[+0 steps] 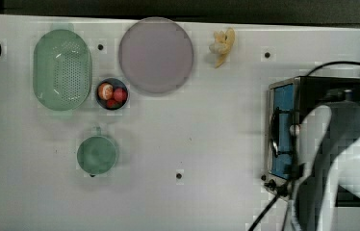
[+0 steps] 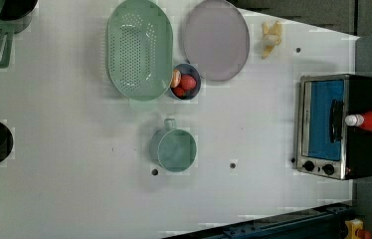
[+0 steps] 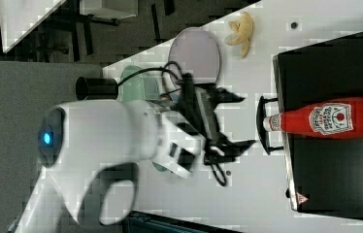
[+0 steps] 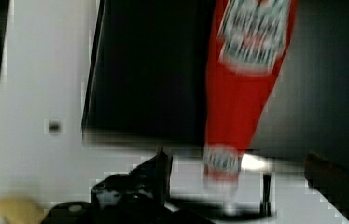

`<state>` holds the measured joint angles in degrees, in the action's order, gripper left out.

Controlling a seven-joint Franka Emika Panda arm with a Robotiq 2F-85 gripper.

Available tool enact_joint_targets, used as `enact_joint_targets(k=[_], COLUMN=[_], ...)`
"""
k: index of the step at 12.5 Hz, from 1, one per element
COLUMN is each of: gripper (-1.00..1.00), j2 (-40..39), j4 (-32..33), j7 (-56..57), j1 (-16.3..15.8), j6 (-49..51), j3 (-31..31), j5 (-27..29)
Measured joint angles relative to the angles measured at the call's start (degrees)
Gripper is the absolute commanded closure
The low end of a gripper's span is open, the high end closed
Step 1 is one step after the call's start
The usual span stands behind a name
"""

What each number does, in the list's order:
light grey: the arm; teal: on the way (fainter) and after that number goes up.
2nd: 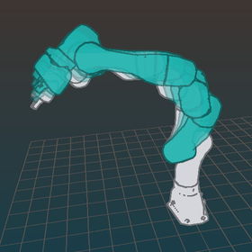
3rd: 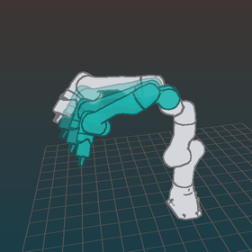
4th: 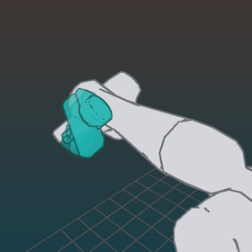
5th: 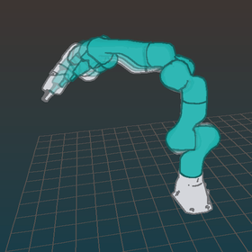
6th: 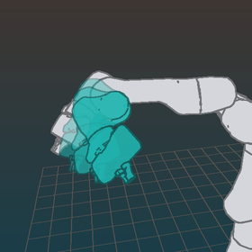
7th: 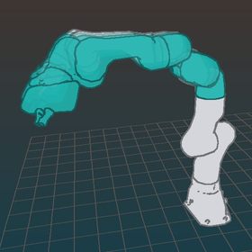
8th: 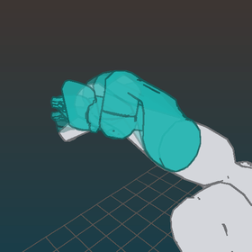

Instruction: Pick Ketchup from oven and place it on table.

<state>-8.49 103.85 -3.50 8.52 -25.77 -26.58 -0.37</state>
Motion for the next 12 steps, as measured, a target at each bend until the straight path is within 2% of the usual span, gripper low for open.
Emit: enact_joint_targets(k=[4, 6, 7, 8, 10, 12], gripper=[-1.00, -1.00, -1.00, -1.00, -1.00, -1.00], j2=[-1.7, -4.2, -6.6, -8.2, -9.1, -10.8], j4=[0.3, 0.1, 0.1, 0.3, 1.6, 0.1], j7=[0.0, 0.0, 0.0, 0.0, 0.0, 0.0], j1=[0.4, 1.2, 1.7, 2.8, 2.5, 2.3], j6=[-5.0, -5.0, -5.0, -5.6, -5.6, -7.9], j3=[-6.0, -7.5, -7.9, -6.6, -6.2, -6.1], j5=[0.7, 4.4, 6.9, 6.9, 7.0, 9.6])
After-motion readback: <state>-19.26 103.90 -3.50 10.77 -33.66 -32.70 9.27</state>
